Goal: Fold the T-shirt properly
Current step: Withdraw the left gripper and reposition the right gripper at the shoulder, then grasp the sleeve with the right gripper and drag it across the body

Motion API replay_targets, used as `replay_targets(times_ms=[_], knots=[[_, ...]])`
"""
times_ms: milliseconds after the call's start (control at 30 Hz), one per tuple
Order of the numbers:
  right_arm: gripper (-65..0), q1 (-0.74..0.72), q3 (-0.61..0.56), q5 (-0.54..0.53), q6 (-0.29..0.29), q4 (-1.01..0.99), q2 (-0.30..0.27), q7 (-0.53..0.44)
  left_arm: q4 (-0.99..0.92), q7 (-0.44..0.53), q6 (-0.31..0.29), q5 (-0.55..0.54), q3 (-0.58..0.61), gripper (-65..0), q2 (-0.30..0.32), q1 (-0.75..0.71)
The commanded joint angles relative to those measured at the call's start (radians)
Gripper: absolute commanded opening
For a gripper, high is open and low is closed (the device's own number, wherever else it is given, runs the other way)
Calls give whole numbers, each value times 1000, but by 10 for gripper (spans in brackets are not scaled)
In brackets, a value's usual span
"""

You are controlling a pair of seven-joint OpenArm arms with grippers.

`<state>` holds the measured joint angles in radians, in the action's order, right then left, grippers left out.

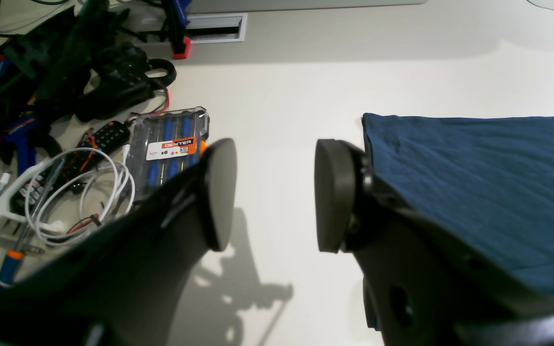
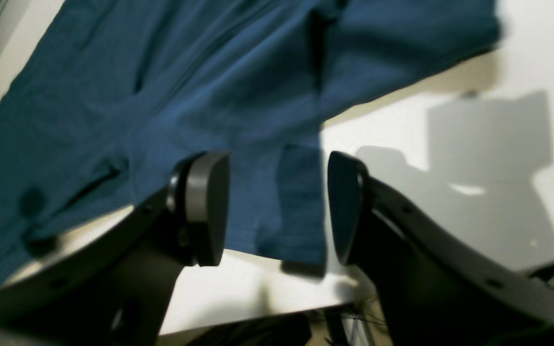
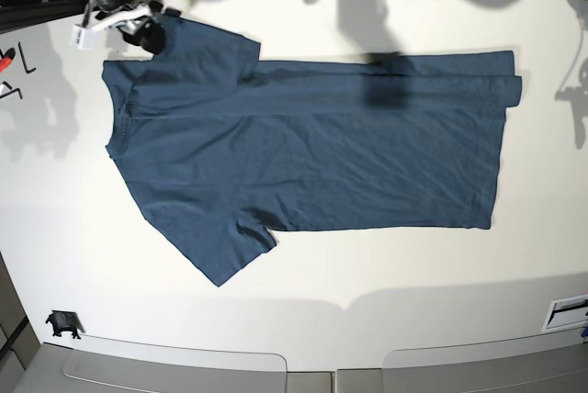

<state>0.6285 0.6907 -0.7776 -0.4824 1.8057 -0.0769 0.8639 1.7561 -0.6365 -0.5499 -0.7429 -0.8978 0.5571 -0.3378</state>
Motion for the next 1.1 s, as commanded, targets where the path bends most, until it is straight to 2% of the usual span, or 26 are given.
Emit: replay_targets(times_ms=[0,133,400,700,967,1000,1067], knots=[[-338,4,-10,2,-6,7,-3,-26,16,24,4,-16,-11,-404,25,5],[-338,3,-45,19,-5,-42,-3,-53,16,24,4,-16,-11,-404,25,5],[-339,4,-13,7,-5,-87,-3,-95,16,24,4,-16,-10,-404,25,5],[-339,4,-78,-5,-5,-146,0,-78,16,24,4,-16,-10,-404,25,5],[-340,4,-82,-35,-8,-159,2,-58,16,23,4,-16,-10,-404,25,5],[-344,4,-82,-54,-9,-159,2,-47,16,23,4,-16,-10,-404,25,5],[-394,4,-82,-75,-19,-159,2,-40,16,23,4,-16,-10,-404,25,5]])
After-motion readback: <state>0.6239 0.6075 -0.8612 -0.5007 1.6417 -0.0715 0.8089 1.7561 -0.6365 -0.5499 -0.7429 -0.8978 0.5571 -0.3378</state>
